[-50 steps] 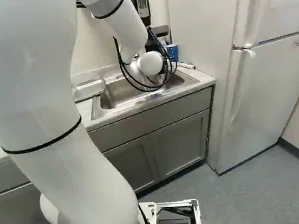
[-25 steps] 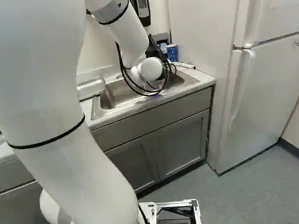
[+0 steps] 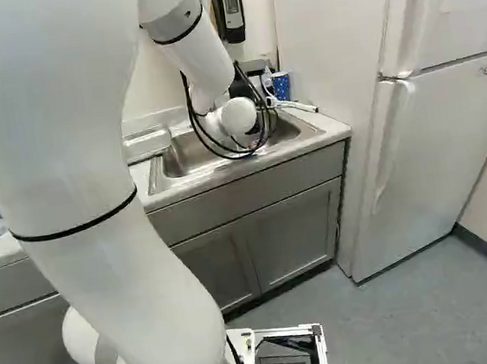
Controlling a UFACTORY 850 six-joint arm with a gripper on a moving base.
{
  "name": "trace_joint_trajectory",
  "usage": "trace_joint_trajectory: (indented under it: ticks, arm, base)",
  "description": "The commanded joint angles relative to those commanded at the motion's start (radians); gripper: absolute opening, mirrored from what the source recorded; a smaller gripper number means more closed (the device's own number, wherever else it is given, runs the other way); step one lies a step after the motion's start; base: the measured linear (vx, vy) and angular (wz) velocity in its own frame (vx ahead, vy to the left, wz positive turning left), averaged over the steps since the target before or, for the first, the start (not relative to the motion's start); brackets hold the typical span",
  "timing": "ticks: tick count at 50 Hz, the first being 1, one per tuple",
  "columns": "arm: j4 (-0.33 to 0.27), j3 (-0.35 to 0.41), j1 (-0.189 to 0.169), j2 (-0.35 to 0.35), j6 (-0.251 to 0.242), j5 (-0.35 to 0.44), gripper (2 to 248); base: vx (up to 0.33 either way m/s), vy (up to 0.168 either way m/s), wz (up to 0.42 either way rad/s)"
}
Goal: Rinse the cup and place it in the tray
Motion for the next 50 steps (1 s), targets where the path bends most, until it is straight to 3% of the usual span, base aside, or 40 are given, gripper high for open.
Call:
trace_joint_trajectory:
  ticks: [50]
  arm:
    - [0.000,0.017,0.084,0.016,0.000,-0.001,124]
  base:
    - [0.000,0.000,0.000]
